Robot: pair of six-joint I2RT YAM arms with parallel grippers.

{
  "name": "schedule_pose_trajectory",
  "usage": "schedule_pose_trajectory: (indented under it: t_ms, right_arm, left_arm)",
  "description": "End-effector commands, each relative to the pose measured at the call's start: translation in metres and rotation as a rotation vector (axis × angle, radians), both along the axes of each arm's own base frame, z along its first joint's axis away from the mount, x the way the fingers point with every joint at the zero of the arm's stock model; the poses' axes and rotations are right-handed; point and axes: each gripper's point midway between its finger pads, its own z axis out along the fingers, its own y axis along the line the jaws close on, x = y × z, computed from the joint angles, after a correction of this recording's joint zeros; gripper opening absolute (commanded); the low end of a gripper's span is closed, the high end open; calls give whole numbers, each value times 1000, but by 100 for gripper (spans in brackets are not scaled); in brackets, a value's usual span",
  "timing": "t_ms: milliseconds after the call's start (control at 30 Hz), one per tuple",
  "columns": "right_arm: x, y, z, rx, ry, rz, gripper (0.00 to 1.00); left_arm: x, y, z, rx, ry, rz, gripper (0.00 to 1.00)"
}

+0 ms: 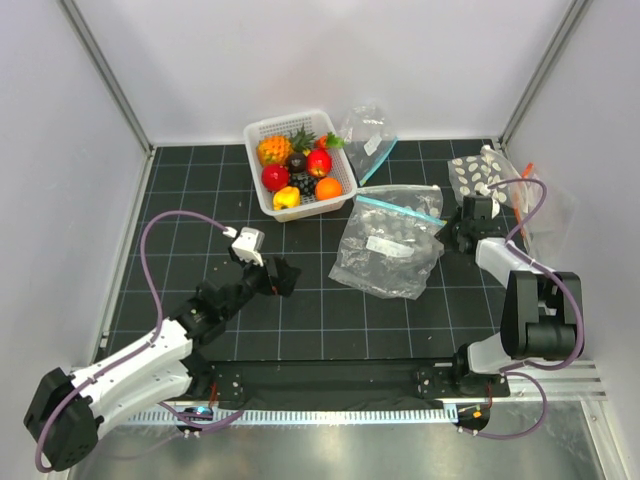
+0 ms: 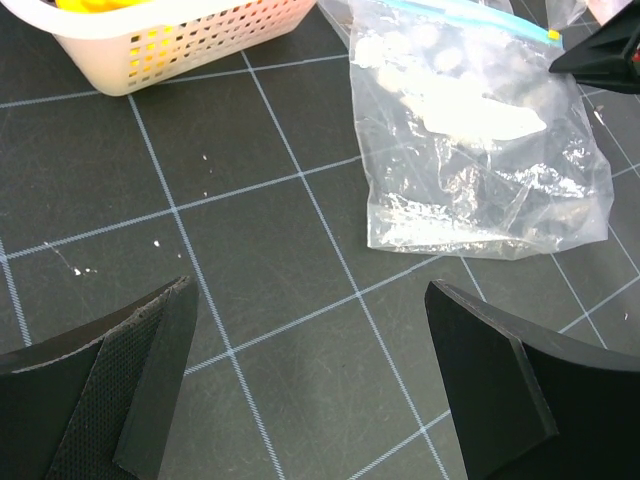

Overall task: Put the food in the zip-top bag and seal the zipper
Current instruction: Pick up the zipper food storage bag at the center of the board.

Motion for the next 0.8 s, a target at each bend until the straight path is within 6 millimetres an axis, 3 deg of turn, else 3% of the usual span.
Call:
schedule_pose_trajectory:
  t_ms: [0,133,200,367,400,500,533,600,633,767]
  right_arm:
    - [12,8,24,19,-94,60,19]
    - [6,19,43,32,-158,138,1]
    - [3,31,61,57,-217,202,1]
    - [-11,55,93,78,-321,338,1]
    - [-10,61,110,78,-379,371,1]
    - [-19,80,130,92,-431,478,1]
    - [-24,87,137,109,-449,517,1]
    - [-31,97,146,125,-483,571,1]
    - [-36,100,156,127,-521,595,1]
    - [-56,125,178,163,-599,714,1]
  left_arm:
    - [8,-3,32,-45,-87,4,100]
    - [7,-11,38,-68,-100,-30,100]
    - [7,-18,42,-91,-80,-46,100]
    - [9,-35,80,-163,-83,-94,100]
    - [8,-39,85,-167,-79,-116,100]
    - [9,-56,105,-148,-55,-184,100]
    - [13,-64,123,-154,-65,-212,100]
    - [12,-71,126,-119,-45,-252,100]
    - [15,-78,140,-113,-77,-283,100]
    - [14,-88,148,-67,-111,-359,100]
